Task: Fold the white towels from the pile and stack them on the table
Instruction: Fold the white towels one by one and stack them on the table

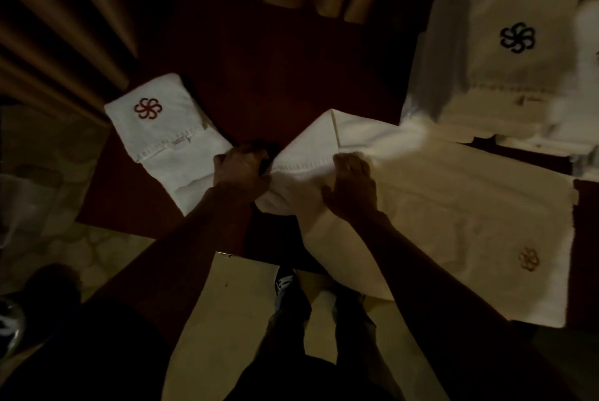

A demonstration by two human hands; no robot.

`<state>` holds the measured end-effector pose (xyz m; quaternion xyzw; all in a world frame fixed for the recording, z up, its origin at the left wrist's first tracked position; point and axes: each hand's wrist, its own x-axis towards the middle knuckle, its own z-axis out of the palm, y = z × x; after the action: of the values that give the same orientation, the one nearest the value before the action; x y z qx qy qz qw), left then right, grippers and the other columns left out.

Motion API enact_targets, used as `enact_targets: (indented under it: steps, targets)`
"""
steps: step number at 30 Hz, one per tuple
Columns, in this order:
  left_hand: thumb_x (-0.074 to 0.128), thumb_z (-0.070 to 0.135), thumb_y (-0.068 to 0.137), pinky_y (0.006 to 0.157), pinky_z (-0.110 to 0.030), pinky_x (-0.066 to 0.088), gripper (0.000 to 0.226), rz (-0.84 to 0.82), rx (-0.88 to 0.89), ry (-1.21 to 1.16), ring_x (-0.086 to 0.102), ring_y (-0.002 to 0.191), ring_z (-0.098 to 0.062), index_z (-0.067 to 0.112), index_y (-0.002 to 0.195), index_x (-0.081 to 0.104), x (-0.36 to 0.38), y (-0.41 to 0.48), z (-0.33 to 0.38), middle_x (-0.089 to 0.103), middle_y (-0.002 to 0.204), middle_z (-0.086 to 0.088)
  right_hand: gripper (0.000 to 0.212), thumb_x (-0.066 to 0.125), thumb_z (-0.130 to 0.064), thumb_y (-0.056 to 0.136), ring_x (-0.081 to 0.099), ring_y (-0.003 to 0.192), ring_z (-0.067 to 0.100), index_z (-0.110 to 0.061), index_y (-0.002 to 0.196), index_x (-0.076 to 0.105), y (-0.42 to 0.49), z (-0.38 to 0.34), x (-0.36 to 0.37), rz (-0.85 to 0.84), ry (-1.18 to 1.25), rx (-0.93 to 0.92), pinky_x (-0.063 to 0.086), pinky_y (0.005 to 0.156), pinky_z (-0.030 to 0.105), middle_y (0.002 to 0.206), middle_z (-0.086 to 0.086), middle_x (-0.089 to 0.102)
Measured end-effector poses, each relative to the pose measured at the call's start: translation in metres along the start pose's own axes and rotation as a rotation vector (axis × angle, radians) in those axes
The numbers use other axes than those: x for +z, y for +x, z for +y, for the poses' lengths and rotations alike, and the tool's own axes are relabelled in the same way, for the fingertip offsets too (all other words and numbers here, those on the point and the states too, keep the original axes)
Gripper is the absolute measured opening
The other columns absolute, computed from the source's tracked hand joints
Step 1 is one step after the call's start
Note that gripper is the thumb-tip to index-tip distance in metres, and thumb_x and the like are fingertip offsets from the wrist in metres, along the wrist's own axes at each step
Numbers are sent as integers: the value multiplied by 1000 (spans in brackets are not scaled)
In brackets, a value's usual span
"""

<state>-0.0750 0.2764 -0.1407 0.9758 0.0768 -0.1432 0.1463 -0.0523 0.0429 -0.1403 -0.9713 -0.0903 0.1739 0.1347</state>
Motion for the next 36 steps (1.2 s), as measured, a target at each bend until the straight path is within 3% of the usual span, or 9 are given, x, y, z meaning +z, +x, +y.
enact_targets:
  steps: [6, 10, 13, 16, 21, 24, 28, 33, 36]
  targets:
    - [51, 57, 94, 79, -39, 50, 47, 84, 137, -29, 66, 94, -35, 24, 127, 56, 7, 20, 22, 69, 110, -9, 58, 60, -3, 87, 59, 113, 34, 6, 141, 43, 21, -15, 4, 155, 255, 42, 39, 93, 26, 125, 20, 61]
    - [43, 47, 96, 72, -44, 57, 43, 229, -1, -232, 67, 82, -41, 17, 117, 65, 5, 31, 16, 71, 91, -18, 44, 62, 9, 81, 62, 97, 22, 8, 125, 56, 36, -21, -6, 216, 484, -20, 35, 78, 0, 108, 16, 67]
    - [45, 44, 98, 74, -45, 57, 41, 229, -189, -213, 68, 83, -40, 10, 107, 67, -2, 45, 7, 71, 90, -19, 53, 64, 4, 81, 57, 117, 25, 5, 133, 54, 46, -26, -4, 204, 491, -52, 46, 96, 21, 128, 15, 61]
    - [55, 33, 93, 75, -46, 54, 32, 261, -257, -175, 63, 94, -42, 7, 110, 61, -5, 51, 0, 66, 103, -18, 65, 67, -22, 89, 41, 138, 29, -7, 147, 42, 52, -32, -1, 130, 295, -31, 41, 110, 45, 146, 13, 49]
    - [50, 43, 92, 87, -50, 50, 46, 209, 155, -86, 50, 117, -37, 14, 126, 58, 9, 45, 6, 51, 136, -14, 89, 57, -70, 84, -1, 153, 30, -26, 152, 21, 53, -37, 7, -69, 76, 15, 21, 111, 68, 165, 5, 7]
    - [40, 54, 99, 114, -57, 25, 64, 2, 166, 32, 16, 150, -28, 26, 155, 28, 21, 46, 6, 17, 165, 0, 102, 46, -82, 81, -16, 152, 29, -31, 158, 3, 54, -36, 14, -119, 79, 23, 9, 111, 73, 167, 1, -14]
    - [29, 61, 100, 120, -60, 3, 71, -105, 125, 42, -8, 153, -20, 30, 159, 5, 26, 52, 7, -9, 167, 5, 105, 40, -87, 79, -18, 152, 28, -34, 158, -3, 65, -25, 16, -112, 22, 4, 6, 112, 73, 166, -1, -18]
    - [28, 65, 98, 118, -61, -2, 74, -161, 113, 9, -10, 153, -21, 31, 159, 4, 13, 51, 13, -12, 166, 5, 99, 42, -80, 85, -16, 153, 25, -31, 159, -2, 65, -24, 5, -133, 50, 3, 5, 116, 68, 167, -1, -14]
    - [28, 63, 96, 119, -59, 11, 72, -47, 177, 31, 3, 154, -25, 29, 159, 14, 9, 40, 16, 1, 168, -1, 90, 48, -67, 92, -11, 153, 24, -27, 160, 4, 53, -25, -4, -79, 83, -2, 7, 118, 64, 168, 0, -7]
